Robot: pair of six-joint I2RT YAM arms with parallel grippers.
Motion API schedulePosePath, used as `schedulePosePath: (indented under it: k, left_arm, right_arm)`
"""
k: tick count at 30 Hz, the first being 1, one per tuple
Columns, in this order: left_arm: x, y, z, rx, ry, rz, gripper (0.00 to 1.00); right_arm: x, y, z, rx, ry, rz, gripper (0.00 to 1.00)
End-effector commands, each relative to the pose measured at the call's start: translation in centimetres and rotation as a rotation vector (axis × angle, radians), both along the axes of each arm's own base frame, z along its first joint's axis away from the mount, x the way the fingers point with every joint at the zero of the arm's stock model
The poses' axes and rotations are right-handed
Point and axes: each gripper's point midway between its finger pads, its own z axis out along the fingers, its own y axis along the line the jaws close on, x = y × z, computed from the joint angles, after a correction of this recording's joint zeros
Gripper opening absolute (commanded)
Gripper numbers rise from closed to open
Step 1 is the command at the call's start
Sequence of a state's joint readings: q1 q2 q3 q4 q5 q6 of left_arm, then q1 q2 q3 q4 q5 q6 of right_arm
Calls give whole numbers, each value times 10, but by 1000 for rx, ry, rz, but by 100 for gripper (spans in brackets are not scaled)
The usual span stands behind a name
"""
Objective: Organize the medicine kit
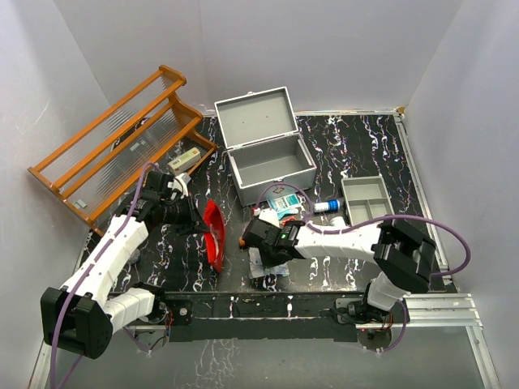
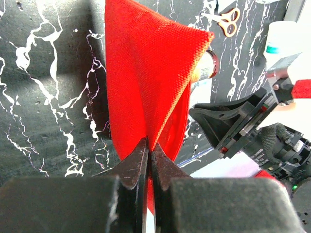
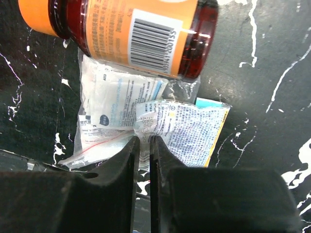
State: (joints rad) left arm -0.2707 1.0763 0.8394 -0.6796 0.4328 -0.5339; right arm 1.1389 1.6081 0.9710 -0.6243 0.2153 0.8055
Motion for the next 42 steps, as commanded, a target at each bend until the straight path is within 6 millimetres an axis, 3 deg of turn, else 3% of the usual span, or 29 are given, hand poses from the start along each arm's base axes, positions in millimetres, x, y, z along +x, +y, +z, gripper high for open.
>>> schedulePosePath:
  k: [1, 17, 23, 27, 38, 42]
  left_arm:
    - [-2, -6, 12, -44, -54, -46, 0]
    - [-6, -12, 21, -82, -132, -119, 0]
    - [-3, -12, 19, -80, -133, -114, 0]
    - [0, -13, 23, -87, -146, -111, 0]
    - [1, -13, 22, -85, -138, -113, 0]
    - [1, -14, 22, -90, -126, -100, 0]
  right_arm:
    - [16, 2, 31, 81, -109, -61, 1]
    - [25, 32, 148, 582, -276, -91, 0]
    - [45, 34, 199, 686, -422, -129, 0]
    - [56, 37, 218, 689, -491, -128, 0]
    - [48, 107, 273, 961, -495, 63, 0]
    - [46, 123, 277, 1029, -480, 91, 0]
